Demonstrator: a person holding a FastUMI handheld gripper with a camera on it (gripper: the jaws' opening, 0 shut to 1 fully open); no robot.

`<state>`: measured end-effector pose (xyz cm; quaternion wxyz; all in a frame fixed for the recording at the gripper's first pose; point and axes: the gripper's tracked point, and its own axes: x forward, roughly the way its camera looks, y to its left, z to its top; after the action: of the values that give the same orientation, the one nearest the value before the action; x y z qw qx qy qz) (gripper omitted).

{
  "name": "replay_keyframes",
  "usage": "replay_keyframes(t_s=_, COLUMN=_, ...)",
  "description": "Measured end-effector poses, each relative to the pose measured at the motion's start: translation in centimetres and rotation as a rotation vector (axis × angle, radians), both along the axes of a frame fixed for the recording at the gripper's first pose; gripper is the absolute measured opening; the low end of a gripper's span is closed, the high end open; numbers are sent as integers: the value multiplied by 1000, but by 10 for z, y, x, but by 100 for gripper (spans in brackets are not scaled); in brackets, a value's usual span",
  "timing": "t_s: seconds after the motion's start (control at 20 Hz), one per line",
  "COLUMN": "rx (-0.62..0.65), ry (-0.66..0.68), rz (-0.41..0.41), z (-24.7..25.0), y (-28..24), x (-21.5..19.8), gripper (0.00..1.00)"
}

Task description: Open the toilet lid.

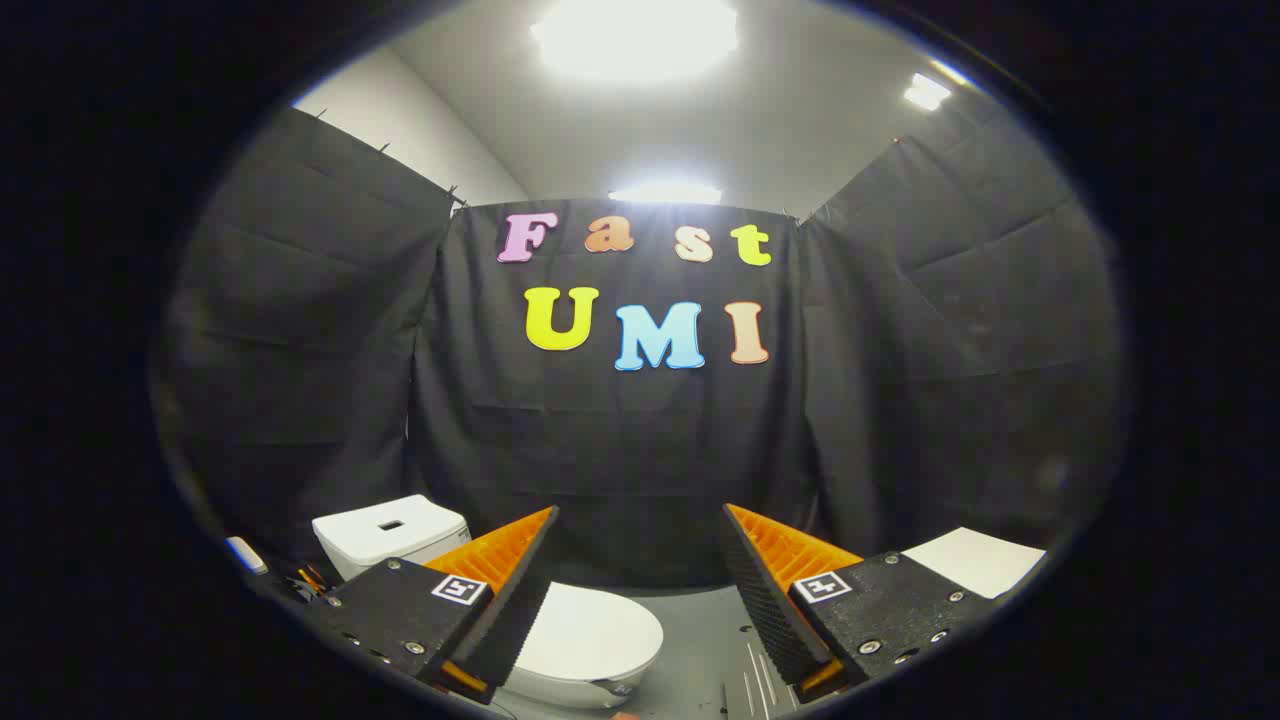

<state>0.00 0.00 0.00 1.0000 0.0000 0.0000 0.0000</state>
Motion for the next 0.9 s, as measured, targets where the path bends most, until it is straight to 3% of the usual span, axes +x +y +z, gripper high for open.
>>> replay_keyframes(t_s=0.4, rx=-28, ry=61, rz=-5, z=-24, y=-3, x=10, gripper=95)
replay_keyframes(t_s=0.9, rx=18, ry=122, rz=-46, z=-35, y=-23, x=56, gripper=96)
